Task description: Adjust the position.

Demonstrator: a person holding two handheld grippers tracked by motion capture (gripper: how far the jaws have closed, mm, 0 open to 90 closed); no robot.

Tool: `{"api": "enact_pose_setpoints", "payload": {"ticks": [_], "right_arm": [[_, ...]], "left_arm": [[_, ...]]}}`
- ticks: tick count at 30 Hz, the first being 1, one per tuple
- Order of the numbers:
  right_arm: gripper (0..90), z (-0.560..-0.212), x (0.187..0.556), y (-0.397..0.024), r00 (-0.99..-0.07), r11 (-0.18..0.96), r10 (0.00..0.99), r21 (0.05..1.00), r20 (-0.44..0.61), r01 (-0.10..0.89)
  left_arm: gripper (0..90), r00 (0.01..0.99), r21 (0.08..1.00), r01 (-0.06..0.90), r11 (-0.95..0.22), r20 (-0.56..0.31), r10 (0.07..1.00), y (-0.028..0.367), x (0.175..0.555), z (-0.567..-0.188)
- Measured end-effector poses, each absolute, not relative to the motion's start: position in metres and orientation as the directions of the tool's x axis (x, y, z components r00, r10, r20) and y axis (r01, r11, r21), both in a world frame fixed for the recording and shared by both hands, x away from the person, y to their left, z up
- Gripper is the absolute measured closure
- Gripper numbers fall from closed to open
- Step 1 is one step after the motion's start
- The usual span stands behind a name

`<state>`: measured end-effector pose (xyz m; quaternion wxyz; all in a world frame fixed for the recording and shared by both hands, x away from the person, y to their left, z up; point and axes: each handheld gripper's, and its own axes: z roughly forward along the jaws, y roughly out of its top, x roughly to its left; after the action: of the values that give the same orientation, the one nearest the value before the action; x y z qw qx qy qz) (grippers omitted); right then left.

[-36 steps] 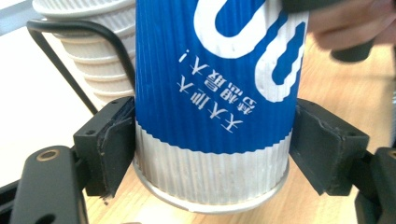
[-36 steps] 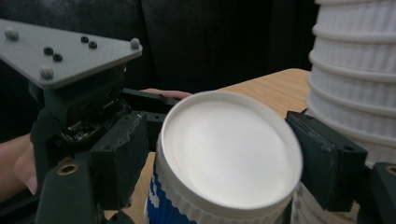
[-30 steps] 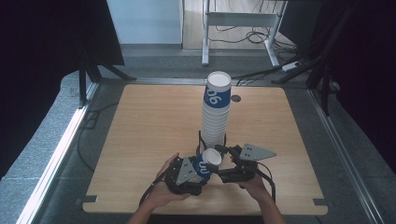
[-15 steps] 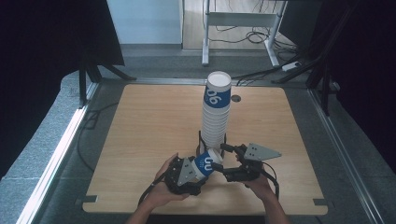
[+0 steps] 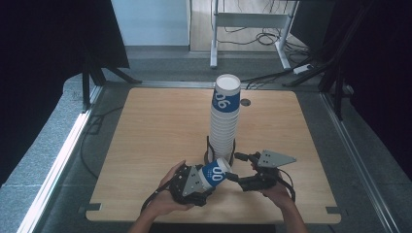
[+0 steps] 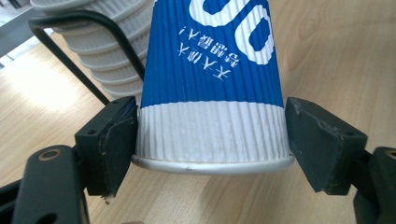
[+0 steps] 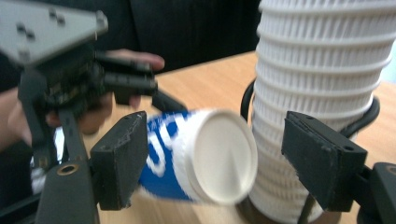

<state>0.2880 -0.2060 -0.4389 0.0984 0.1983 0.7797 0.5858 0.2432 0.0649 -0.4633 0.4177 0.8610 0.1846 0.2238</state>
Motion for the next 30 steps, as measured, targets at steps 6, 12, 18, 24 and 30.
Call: {"api": "enact_pose_setpoints", "payload": {"ticks": [6, 12, 18, 24, 30], "right_arm": [[21.1, -0.444, 0.289, -0.211, -0.915, 0.313, 0.396, 0.925, 0.079, 0.215], [17.6, -0.454, 0.289, -0.207, -0.943, 0.441, 0.327, 0.874, 0.054, 0.203], [16.7, -0.462, 0.286, -0.196, -0.963, 0.557, 0.268, 0.815, 0.006, 0.16], [17.7, -0.472, 0.287, -0.183, -0.981, 0.6, 0.193, 0.786, 0.038, 0.148], [22.3, -0.474, 0.287, -0.183, -0.987, 0.597, 0.152, 0.79, 0.058, 0.138]], "left_arm": [[20.4, 0.849, 0.784, 0.106, -0.612, 0.249, 0.466, 0.067, 0.241, -0.461], [20.4, 0.876, 0.746, 0.085, -0.66, 0.259, 0.406, 0.064, 0.239, -0.464], [20.4, 0.896, 0.717, 0.077, -0.693, 0.255, 0.363, 0.058, 0.238, -0.469], [20.4, 0.918, 0.687, 0.037, -0.726, 0.263, 0.296, 0.052, 0.233, -0.472], [20.3, 0.926, 0.674, 0.028, -0.738, 0.261, 0.274, 0.052, 0.232, -0.473]]}}
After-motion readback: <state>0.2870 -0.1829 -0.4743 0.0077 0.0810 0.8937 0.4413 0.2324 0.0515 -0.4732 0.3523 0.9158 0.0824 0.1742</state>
